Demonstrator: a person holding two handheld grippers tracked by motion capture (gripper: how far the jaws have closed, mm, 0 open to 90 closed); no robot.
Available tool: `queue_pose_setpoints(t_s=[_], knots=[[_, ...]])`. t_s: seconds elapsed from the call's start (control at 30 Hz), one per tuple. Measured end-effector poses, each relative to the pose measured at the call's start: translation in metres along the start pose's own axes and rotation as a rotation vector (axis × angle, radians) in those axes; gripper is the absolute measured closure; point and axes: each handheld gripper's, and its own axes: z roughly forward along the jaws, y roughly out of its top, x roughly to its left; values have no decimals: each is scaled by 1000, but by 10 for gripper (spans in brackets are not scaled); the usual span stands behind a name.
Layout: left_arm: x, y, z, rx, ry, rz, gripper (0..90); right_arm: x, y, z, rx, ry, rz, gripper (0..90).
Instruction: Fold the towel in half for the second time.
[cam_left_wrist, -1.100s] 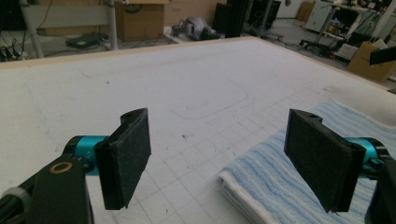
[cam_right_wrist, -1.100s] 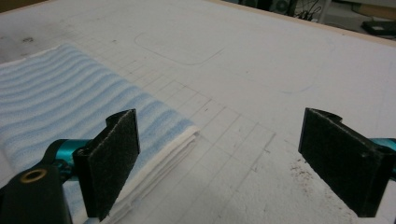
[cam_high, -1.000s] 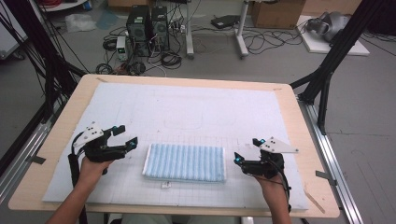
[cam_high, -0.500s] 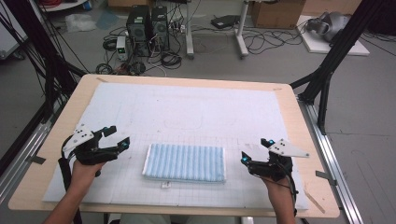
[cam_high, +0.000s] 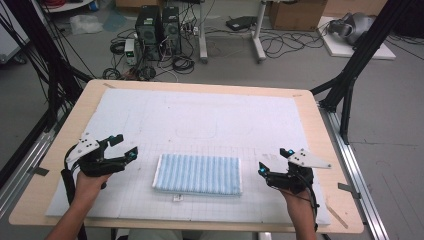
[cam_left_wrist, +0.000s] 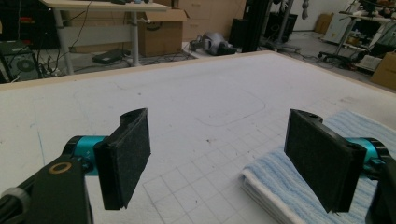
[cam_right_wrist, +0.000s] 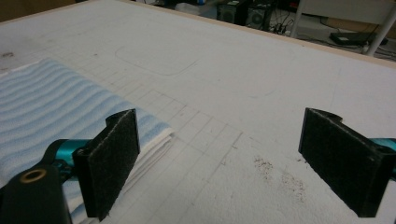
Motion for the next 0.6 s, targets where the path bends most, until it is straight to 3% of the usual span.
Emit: queue_pose_setpoints(t_s=[0.6], knots=[[0, 0, 0, 3, 8, 6, 232, -1, 0, 0, -5, -6, -1, 118]])
